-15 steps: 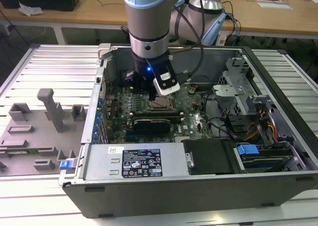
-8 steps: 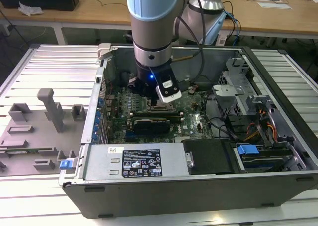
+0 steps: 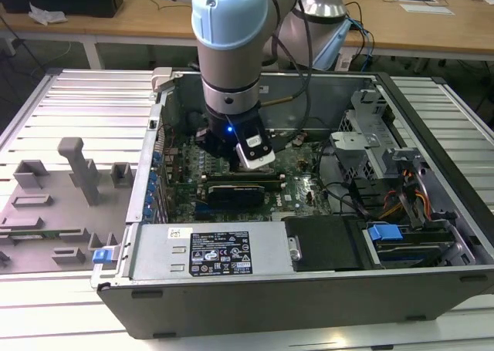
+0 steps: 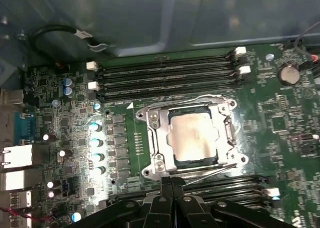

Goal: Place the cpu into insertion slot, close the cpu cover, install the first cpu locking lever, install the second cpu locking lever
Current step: 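Install the second cpu locking lever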

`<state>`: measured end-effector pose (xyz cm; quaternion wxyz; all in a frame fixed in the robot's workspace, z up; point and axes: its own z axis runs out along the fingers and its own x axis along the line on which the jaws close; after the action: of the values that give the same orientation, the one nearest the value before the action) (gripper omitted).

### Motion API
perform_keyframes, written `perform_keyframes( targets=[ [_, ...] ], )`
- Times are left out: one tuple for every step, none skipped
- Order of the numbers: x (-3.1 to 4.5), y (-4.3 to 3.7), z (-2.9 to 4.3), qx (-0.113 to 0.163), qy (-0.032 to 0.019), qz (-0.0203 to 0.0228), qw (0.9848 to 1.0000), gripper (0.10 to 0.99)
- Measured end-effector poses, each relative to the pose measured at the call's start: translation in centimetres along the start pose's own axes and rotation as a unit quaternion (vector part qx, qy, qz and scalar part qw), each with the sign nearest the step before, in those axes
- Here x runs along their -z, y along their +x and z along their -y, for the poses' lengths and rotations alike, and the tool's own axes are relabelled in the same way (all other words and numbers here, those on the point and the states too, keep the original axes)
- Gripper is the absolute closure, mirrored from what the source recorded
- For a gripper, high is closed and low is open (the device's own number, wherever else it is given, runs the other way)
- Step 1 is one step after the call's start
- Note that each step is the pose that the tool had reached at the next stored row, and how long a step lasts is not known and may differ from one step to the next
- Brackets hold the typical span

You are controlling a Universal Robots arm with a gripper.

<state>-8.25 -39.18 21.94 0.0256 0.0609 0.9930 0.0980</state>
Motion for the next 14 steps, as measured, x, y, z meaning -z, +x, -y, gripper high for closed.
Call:
perform_keyframes(
  targets=[
    [-0.13, 0.12, 0.04, 0.000, 0.0000, 0.0000, 1.0000, 0.980],
    [-0.25, 0.19, 0.07, 0.000, -0.0003, -0.0001, 1.0000, 0.980],
    [-0.39, 0.28, 0.11, 0.000, -0.0009, -0.0001, 1.0000, 0.980],
    [-0.48, 0.34, 0.14, 0.000, -0.0012, -0.0001, 1.0000, 0.980],
    [-0.66, 0.46, 0.19, 0.000, -0.0018, -0.0002, 1.0000, 0.980],
    [-0.82, 0.63, 0.25, 0.000, -0.0023, -0.0003, 1.0000, 0.980],
    [-0.89, 0.69, 0.27, 0.000, -0.0028, -0.0004, 1.0000, 0.980],
    [-0.96, 0.76, 0.29, 0.000, -0.0038, -0.0005, 1.0000, 0.980],
    [-1.04, 0.86, 0.32, 0.000, -0.0057, -0.0007, 1.0000, 0.980],
    [-1.09, 0.92, 0.33, 0.000, -0.0074, -0.0009, 1.0000, 0.980],
    [-1.19, 0.99, 0.36, -0.001, -0.0098, -0.0011, 1.0000, 0.980],
    [-1.26, 1.05, 0.39, -0.001, -0.0122, -0.0015, 0.9999, 0.980],
    [-1.35, 1.13, 0.40, -0.001, -0.0138, -0.0016, 0.9999, 0.980],
    [-1.41, 1.18, 0.42, -0.001, -0.0146, -0.0017, 0.9999, 0.980]
  ],
)
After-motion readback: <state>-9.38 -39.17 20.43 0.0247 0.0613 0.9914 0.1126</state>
